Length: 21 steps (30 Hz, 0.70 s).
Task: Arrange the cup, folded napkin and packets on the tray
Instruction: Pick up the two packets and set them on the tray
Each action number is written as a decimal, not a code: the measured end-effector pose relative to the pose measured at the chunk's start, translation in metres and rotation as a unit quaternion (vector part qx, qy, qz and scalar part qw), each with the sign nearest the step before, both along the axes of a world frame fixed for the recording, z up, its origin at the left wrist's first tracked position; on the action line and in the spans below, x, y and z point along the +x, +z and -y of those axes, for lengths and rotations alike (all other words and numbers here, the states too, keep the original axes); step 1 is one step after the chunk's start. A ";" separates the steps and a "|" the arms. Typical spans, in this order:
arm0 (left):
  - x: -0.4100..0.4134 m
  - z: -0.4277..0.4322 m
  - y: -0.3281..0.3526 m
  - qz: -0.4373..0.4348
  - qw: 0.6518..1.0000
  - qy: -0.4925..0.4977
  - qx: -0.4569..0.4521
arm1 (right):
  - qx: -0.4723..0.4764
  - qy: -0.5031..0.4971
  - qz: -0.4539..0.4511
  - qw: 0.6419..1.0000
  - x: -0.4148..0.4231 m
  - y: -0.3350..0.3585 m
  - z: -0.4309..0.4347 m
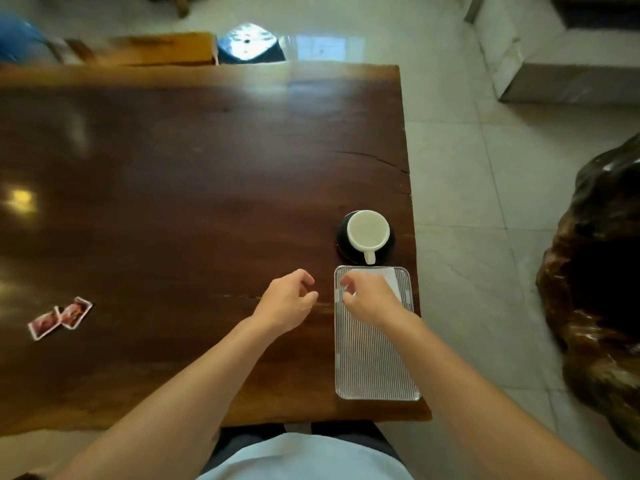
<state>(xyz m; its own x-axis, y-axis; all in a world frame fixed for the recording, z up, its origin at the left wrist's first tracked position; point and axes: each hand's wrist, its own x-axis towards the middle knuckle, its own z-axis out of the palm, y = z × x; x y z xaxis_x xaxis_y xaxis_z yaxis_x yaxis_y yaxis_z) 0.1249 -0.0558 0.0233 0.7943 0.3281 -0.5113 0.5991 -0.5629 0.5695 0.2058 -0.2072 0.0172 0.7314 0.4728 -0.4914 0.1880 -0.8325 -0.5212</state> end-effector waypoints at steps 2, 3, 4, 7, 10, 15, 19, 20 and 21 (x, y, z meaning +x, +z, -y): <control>-0.011 -0.023 0.011 -0.004 1.000 -0.005 0.023 | 0.013 0.029 0.025 0.999 -0.007 0.014 -0.026; -0.018 -0.035 0.016 -0.007 0.999 -0.002 0.035 | 0.021 0.040 0.032 0.998 -0.011 0.019 -0.040; -0.026 -0.049 0.020 -0.011 0.999 0.004 0.047 | 0.026 0.051 0.035 0.998 -0.016 0.023 -0.054; -0.055 -0.089 0.035 -0.028 0.995 0.032 0.090 | 0.029 0.096 0.041 0.994 -0.032 0.031 -0.100; -0.091 -0.134 0.041 -0.044 0.989 0.069 0.127 | 0.022 0.155 0.040 0.987 -0.053 0.035 -0.150; -0.163 -0.215 0.037 -0.079 0.981 0.134 0.119 | 0.007 0.232 0.042 0.972 -0.096 0.033 -0.241; -0.223 -0.290 0.022 -0.100 0.976 0.154 0.114 | -0.014 0.271 0.016 0.962 -0.142 0.017 -0.327; -0.237 -0.309 0.016 -0.105 0.975 0.160 0.115 | -0.017 0.281 0.008 0.960 -0.155 0.012 -0.348; -0.251 -0.327 0.011 -0.110 0.973 0.166 0.118 | -0.021 0.292 0.000 0.956 -0.169 0.006 -0.368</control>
<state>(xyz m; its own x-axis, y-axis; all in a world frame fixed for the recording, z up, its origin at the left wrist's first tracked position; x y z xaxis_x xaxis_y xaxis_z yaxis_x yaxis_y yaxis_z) -0.1258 0.2707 0.0343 0.5041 0.6768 -0.5364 0.8631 -0.4167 0.2853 0.0371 0.1606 0.0232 0.3496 0.7801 -0.5189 0.6271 -0.6063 -0.4890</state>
